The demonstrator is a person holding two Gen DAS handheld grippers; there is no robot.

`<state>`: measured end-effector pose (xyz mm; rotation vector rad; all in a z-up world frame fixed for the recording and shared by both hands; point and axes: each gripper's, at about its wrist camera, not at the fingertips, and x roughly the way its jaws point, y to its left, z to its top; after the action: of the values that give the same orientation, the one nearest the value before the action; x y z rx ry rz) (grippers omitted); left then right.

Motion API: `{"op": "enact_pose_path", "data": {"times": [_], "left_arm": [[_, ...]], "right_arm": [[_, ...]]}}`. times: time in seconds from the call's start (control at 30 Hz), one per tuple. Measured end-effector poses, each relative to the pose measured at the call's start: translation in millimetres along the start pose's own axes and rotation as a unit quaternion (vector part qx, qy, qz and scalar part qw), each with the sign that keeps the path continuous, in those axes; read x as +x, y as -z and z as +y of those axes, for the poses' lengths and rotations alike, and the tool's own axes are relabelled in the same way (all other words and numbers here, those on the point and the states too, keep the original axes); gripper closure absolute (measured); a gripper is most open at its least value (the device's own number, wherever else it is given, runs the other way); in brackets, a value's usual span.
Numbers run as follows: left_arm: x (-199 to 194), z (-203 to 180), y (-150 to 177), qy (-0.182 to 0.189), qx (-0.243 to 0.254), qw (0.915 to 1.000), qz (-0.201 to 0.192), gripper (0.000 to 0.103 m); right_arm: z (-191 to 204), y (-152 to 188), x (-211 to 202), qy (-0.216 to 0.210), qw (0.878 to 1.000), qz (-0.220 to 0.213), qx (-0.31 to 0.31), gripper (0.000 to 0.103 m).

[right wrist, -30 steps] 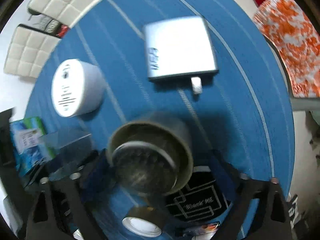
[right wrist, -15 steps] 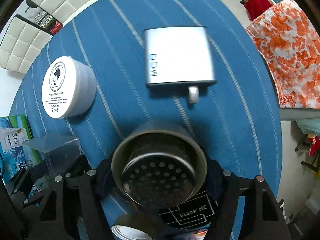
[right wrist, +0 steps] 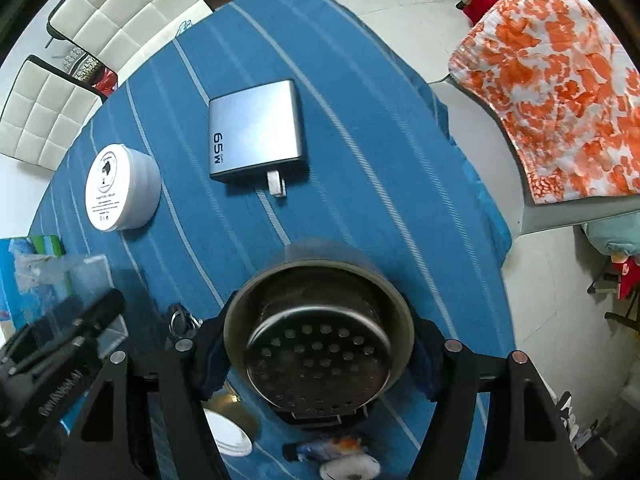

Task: Organize rigid objects
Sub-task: 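Carry the clear box and strainer cup into the blue box with both grippers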

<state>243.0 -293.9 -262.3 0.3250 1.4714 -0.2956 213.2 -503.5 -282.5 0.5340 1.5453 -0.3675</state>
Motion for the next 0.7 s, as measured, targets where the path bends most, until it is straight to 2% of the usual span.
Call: {"op": "enact_pose_path", "data": {"times": [0.1, 0.23, 0.27, 0.43, 0.7], "left_arm": [[-25, -9, 14, -0.001, 0.000, 0.9997, -0.024, 0.040], [-54, -3, 30, 0.006, -0.009, 0.9988, -0.047, 0.040], [-57, 10, 18, 0.008, -0.011, 0.9986, -0.052, 0.040], [-83, 44, 19, 0.009, -0.033, 0.9966, -0.075, 0.040], [-125, 108, 56, 0.000, -0.085, 0.9904, -0.108, 0.040]], "right_arm": [[-8, 8, -10, -0.003, 1.000, -0.006, -0.004, 0.030], [-2, 22, -30, -0.002, 1.000, -0.020, -0.023, 0.030], [1, 28, -38, -0.005, 0.999, -0.024, -0.031, 0.030], [20, 53, -72, -0.020, 0.996, -0.047, -0.071, 0.030], [90, 106, -127, -0.044, 0.984, -0.081, -0.150, 0.030]]}}
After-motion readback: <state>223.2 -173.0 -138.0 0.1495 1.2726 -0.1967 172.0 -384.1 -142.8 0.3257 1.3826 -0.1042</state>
